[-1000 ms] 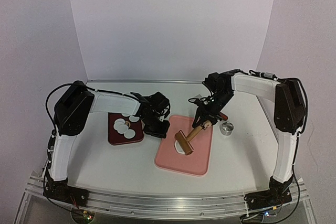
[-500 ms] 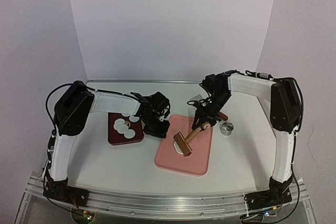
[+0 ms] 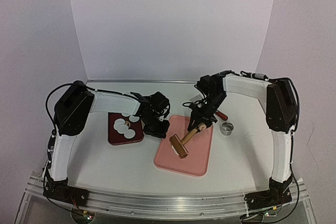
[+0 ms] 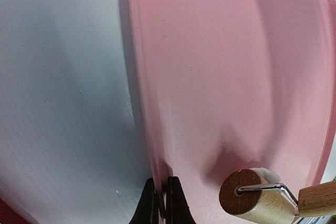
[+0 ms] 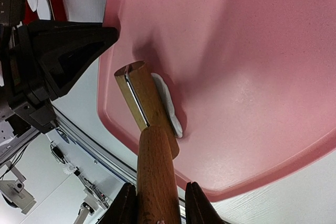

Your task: Roll out the dumpling wrappers from the dough

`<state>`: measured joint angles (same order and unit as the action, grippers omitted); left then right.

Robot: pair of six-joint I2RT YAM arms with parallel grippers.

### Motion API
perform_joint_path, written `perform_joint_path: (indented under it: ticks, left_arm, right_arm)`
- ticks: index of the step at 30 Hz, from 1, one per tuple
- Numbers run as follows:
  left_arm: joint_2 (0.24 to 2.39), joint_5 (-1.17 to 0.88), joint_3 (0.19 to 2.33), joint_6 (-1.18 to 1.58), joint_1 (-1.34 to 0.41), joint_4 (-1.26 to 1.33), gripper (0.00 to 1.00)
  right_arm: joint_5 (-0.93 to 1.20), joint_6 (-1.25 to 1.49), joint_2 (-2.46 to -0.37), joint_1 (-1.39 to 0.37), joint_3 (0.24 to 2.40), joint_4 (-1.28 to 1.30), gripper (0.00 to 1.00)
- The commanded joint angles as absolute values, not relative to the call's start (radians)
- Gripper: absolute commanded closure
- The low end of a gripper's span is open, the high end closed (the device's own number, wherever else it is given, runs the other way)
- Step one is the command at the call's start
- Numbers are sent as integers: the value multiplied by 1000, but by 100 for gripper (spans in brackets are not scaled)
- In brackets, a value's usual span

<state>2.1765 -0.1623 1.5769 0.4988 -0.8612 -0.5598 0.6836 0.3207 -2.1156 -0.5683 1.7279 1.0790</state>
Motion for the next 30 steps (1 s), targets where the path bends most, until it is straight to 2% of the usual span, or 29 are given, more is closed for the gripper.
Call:
perform_joint_path:
  ticks: [1, 7, 14, 30]
  left_arm:
    - [2188, -171, 1609, 508, -865, -543, 100]
    - [2179, -144, 1590, 521, -864, -550, 100]
    - [2170, -132, 1580, 526, -863, -548, 100]
    - [2161, -123, 1566, 534, -863, -551, 100]
  right_arm:
    - [378, 321, -2231, -605, 1674, 1123, 100]
    - [293, 352, -2211, -600, 1674, 1147, 100]
    - [278, 341, -2155, -533, 1599, 1147, 100]
    - [262, 321, -2140, -484, 1578, 1149, 100]
